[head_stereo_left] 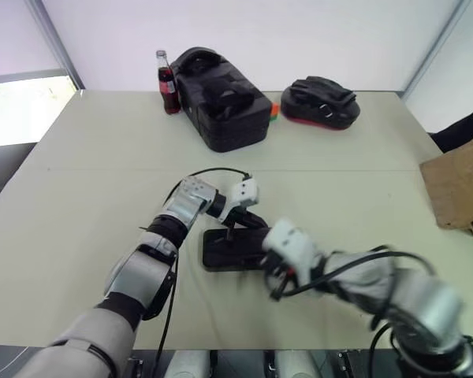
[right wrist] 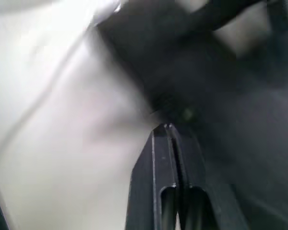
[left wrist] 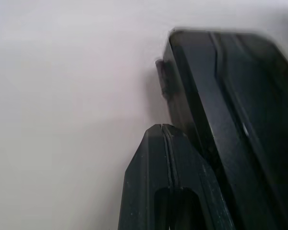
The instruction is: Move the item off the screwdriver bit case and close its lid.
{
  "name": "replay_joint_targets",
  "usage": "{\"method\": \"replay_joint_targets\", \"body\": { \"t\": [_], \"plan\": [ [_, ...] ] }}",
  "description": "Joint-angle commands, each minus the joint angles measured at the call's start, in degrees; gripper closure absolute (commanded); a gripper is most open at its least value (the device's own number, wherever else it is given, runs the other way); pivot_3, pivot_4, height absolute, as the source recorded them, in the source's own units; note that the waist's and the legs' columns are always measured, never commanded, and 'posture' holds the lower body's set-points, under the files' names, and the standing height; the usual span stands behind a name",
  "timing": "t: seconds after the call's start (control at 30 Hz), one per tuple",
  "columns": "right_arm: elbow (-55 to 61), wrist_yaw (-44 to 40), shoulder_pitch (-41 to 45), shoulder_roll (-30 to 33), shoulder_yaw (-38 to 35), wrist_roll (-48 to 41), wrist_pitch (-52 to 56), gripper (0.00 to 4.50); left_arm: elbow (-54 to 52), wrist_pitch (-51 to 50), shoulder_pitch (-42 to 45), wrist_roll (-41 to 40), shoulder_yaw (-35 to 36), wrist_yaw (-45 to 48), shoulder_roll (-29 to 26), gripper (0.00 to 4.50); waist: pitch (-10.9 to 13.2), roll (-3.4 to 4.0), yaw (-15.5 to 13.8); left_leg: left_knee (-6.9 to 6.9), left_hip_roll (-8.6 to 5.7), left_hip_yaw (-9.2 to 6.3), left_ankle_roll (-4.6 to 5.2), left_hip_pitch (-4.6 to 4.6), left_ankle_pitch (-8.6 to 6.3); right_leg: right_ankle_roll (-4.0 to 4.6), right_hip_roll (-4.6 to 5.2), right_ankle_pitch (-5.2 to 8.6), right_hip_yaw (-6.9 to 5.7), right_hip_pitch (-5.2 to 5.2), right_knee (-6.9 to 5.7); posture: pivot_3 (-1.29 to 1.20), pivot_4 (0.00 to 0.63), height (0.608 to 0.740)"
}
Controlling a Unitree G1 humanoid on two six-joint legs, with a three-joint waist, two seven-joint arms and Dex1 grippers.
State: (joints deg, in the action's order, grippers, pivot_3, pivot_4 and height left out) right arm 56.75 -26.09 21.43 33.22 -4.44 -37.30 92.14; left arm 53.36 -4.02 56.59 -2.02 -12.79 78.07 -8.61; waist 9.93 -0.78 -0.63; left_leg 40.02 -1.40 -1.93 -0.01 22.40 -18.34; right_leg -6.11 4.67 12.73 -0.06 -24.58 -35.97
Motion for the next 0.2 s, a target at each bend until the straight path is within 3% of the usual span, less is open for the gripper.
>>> {"method": "replay_joint_targets", "body": {
  "t": [0.03,0.2],
  "plan": [
    [1.9,-7.7,0.9,1.0,-16.0,-9.6,0.4,4.42,-11.2,-7.6,-0.8,-6.7,7.2,-1.0,-5.1,4.5,0.0,-0.02,0.5,-0.04,0.03,0.0,0.01,0.0,-0.01,0.01,-0.09,0.01,0.0,-0.05,0.0,0.0,0.15,0.74],
    [-2.1,-10.2,-1.4,3.5,-27.0,-13.4,-1.7,4.42,-31.2,-23.5,-9.0,-13.8,16.1,-9.7,-13.0,4.5,0.0,0.09,1.4,-0.31,0.23,0.0,0.02,-0.15,-0.01,0.17,-0.16,0.1,0.01,-0.08,-0.05,0.0,0.15,0.74]
  ]
}}
